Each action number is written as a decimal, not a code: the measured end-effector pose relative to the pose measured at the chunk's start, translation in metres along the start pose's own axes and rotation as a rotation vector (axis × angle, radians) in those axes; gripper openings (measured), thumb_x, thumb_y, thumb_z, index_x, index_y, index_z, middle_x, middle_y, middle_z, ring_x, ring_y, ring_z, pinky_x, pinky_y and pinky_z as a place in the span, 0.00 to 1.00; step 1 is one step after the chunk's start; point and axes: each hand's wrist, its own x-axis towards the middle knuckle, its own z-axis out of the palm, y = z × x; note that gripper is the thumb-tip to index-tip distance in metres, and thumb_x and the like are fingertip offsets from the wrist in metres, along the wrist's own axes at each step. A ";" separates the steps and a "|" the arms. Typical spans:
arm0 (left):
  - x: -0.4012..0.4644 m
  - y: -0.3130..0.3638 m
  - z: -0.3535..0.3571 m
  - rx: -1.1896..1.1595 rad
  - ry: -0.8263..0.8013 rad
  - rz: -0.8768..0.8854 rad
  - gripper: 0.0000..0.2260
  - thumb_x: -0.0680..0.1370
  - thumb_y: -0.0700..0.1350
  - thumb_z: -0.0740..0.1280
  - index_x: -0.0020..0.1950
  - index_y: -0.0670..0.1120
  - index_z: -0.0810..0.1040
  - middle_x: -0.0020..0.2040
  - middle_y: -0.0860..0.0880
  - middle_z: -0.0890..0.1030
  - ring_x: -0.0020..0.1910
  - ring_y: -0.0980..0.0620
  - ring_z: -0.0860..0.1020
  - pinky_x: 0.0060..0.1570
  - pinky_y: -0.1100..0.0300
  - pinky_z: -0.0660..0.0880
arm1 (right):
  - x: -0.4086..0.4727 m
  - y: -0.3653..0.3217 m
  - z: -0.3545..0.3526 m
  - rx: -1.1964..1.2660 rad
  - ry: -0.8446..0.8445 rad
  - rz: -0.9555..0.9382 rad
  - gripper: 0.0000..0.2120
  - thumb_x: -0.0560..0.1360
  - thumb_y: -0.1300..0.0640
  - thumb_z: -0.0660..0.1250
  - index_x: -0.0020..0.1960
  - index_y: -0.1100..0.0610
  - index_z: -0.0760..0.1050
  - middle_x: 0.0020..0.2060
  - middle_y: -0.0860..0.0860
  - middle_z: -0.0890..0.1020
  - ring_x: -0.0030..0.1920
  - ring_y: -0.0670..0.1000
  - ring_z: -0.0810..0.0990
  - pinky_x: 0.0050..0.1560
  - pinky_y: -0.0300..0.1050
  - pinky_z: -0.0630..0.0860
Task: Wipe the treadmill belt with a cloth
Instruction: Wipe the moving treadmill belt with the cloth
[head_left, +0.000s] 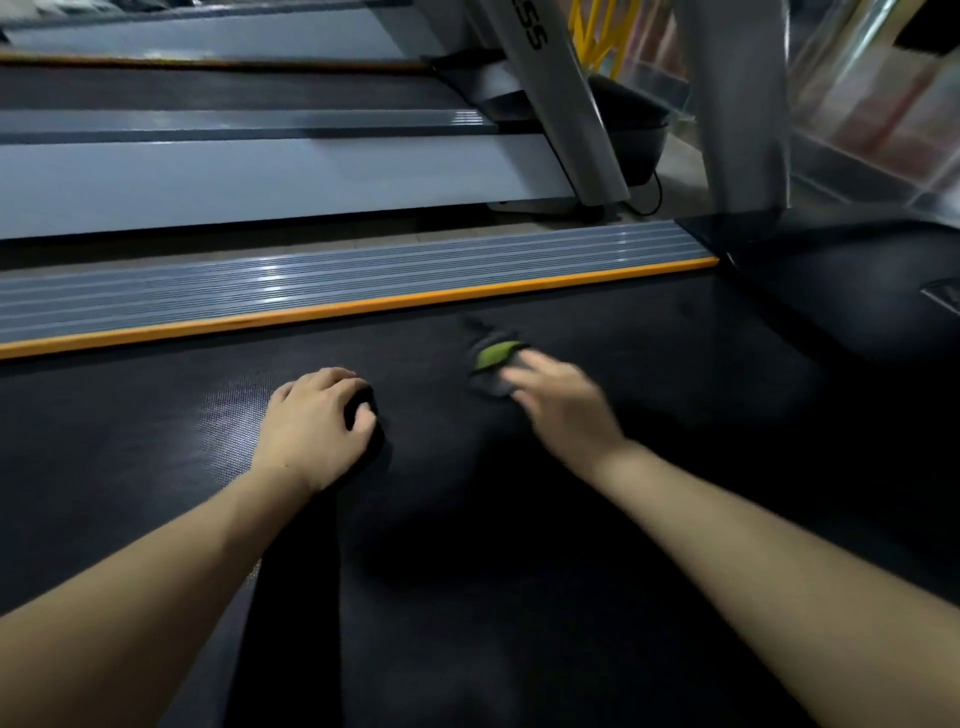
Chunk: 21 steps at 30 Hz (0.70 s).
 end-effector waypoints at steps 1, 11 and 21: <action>0.001 0.002 -0.003 -0.009 -0.030 -0.001 0.25 0.73 0.58 0.53 0.61 0.52 0.82 0.66 0.52 0.79 0.67 0.47 0.74 0.68 0.47 0.68 | 0.001 0.028 -0.011 -0.026 0.039 0.144 0.14 0.74 0.60 0.70 0.59 0.49 0.82 0.64 0.54 0.80 0.58 0.60 0.80 0.58 0.51 0.78; -0.031 0.037 -0.024 0.039 -0.120 0.012 0.22 0.76 0.55 0.59 0.67 0.52 0.78 0.69 0.50 0.77 0.66 0.44 0.75 0.64 0.46 0.74 | -0.017 -0.081 0.027 0.111 -0.035 0.079 0.11 0.74 0.56 0.65 0.53 0.49 0.82 0.57 0.51 0.82 0.48 0.58 0.79 0.50 0.48 0.76; -0.090 0.058 -0.031 0.107 -0.209 0.066 0.27 0.76 0.58 0.54 0.75 0.55 0.68 0.77 0.51 0.68 0.76 0.48 0.65 0.72 0.48 0.65 | -0.023 0.079 -0.041 -0.172 0.048 0.604 0.15 0.79 0.57 0.62 0.64 0.51 0.79 0.68 0.53 0.75 0.60 0.62 0.74 0.61 0.50 0.72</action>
